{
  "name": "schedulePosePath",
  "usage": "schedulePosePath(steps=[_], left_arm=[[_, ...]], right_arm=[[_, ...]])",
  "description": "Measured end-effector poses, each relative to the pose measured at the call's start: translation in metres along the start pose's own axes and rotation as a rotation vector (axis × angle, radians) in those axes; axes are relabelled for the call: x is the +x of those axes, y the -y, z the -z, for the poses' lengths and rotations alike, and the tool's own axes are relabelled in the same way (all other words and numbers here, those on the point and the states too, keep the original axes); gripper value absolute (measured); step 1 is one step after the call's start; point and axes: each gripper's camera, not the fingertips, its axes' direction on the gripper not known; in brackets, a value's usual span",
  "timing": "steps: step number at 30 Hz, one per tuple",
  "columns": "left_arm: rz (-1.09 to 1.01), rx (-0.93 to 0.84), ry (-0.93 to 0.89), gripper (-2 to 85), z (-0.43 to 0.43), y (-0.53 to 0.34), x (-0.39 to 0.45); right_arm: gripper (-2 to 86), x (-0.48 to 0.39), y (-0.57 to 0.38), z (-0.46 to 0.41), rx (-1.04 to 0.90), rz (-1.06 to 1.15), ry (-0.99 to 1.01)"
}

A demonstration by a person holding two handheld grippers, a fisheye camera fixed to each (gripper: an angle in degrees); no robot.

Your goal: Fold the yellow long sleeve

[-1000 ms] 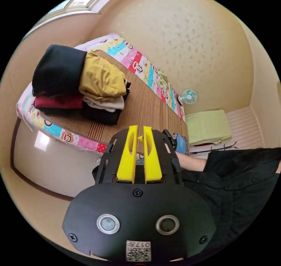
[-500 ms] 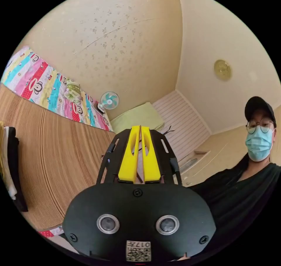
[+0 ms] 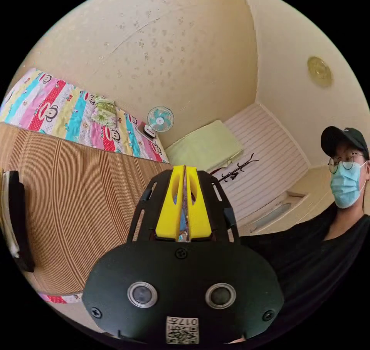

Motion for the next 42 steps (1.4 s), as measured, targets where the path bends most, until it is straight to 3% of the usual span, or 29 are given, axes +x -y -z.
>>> schedulePosePath(steps=[5, 9, 10, 15, 16, 18, 20, 23, 28, 32, 36, 38, 42], left_arm=[[-0.36, -0.083, 0.557, -0.7, -0.042, -0.023, 0.071], [-0.247, 0.031, 0.616, -0.5, -0.053, -0.036, 0.059], [-0.17, 0.023, 0.568, -0.5, -0.056, -0.036, 0.043], [-0.02, -0.064, 0.457, -0.8, -0.063, -0.024, -0.005], [-0.006, -0.066, 0.454, -0.9, -0.062, -0.021, -0.011], [0.005, -0.066, 0.426, -0.9, -0.06, -0.014, -0.02], [0.009, -0.064, 0.344, -0.8, -0.055, -0.002, -0.032], [0.024, -0.06, 0.226, -0.2, -0.047, 0.015, -0.048], [0.06, -0.122, 0.106, 4.5, -0.037, 0.043, -0.069], [0.078, -0.201, -0.057, 6.7, -0.026, 0.049, -0.075], [0.287, -0.239, -0.252, 14.6, -0.005, 0.046, -0.109], [0.462, -0.238, -0.494, 18.5, 0.003, 0.04, -0.141], [0.668, -0.308, -0.718, 21.5, -0.012, 0.03, -0.182]], right_arm=[[8.2, 0.034, 0.055, -0.073, -0.121, -0.102, -0.012], [8.0, 0.043, 0.047, -0.154, -0.317, -0.185, 0.009], [7.6, 0.043, 0.034, -0.184, -0.411, -0.214, 0.02], [2.6, 0.032, -0.001, -0.151, -0.255, -0.347, 0.077], [1.9, 0.024, -0.014, -0.122, -0.144, -0.31, 0.152], [1.4, 0.011, -0.033, -0.069, 0.024, -0.207, 0.339], [1.0, -0.016, -0.049, 0.011, 0.182, 0.067, 0.65], [0.7, -0.055, -0.06, 0.116, 0.34, 0.306, 0.813], [0.4, -0.122, -0.093, 0.255, 0.525, 0.583, 0.918], [0.4, -0.138, -0.142, 0.324, 0.702, 0.695, 1.399], [0.5, -0.146, -0.18, 0.353, 0.775, 0.793, 1.72], [0.6, -0.162, -0.208, 0.361, 0.754, 0.888, 1.852], [0.7, -0.203, -0.259, 0.359, 0.648, 1.049, 1.962]])
